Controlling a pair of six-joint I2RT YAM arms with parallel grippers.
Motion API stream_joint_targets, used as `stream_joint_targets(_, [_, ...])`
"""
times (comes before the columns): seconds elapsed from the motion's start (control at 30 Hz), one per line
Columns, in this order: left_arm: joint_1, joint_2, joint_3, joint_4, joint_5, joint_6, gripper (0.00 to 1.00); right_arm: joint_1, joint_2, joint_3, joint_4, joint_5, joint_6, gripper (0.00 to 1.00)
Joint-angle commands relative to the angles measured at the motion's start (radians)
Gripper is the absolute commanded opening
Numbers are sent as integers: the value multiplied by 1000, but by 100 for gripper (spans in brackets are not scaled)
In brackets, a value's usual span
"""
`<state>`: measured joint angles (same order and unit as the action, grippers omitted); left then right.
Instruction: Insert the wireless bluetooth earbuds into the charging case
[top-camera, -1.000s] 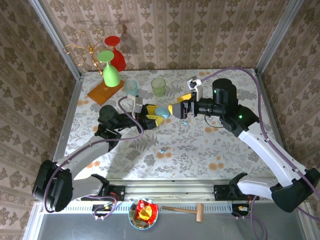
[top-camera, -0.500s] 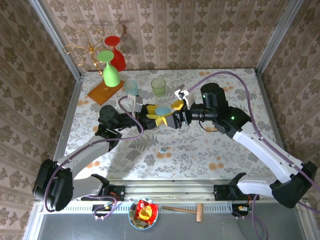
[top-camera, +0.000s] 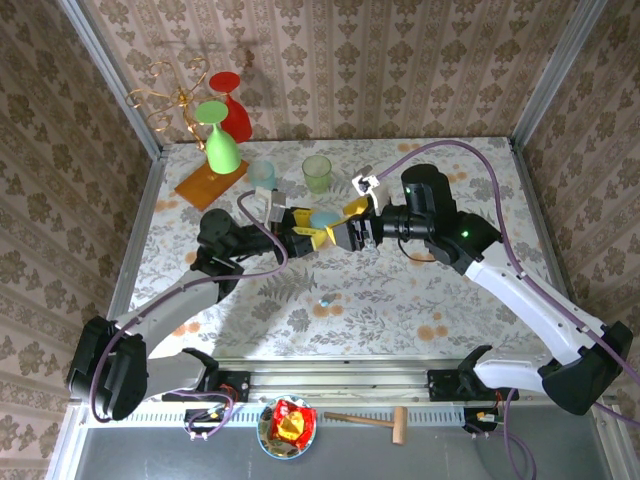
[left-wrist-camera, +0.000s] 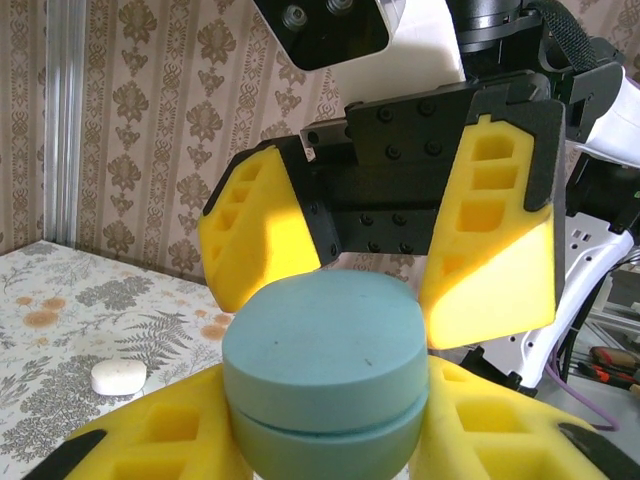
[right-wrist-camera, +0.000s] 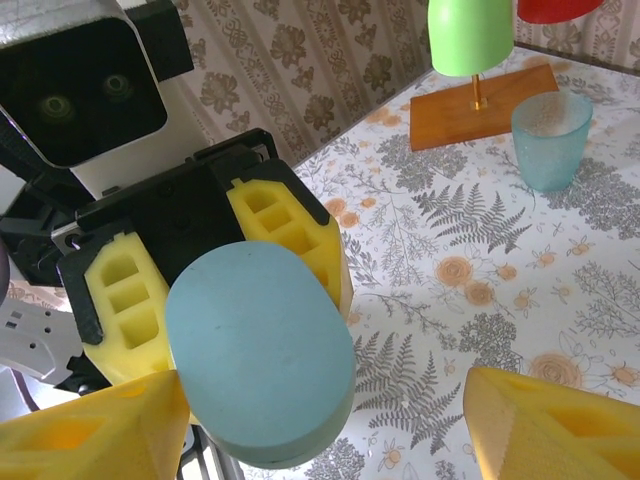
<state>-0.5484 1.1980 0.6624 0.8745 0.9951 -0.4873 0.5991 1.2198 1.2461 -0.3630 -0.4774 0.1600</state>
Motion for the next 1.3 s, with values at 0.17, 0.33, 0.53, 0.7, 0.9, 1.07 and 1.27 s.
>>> stream_joint_targets(0.17, [-7,-25,16,60,75,-10,24,-33,24,36,37,101,22,71])
stream_joint_targets(0.33, [-7,-21,24,63,79,-9,24,-51,35,41,39,83,28,66])
stream_joint_targets(0.53, [-7,-26,25,64,78,-15,24,-54,53,44,41,-43,7,51])
stream_joint_targets(0.7, [0,-26,21,61,80,-12,24,-56,37,14,83,-134,-6,25])
stream_joint_targets(0.9, [-1,-15,22,69,83,-8,24,-55,15,9,83,-145,-35,0])
stream_joint_targets(1.07, [-2,-9,23,72,89,0,33,-50,-11,-7,105,-122,-48,0])
stream_joint_targets(1.27, [-4,-12,22,69,89,14,56,-30,-45,-21,127,-28,-82,0])
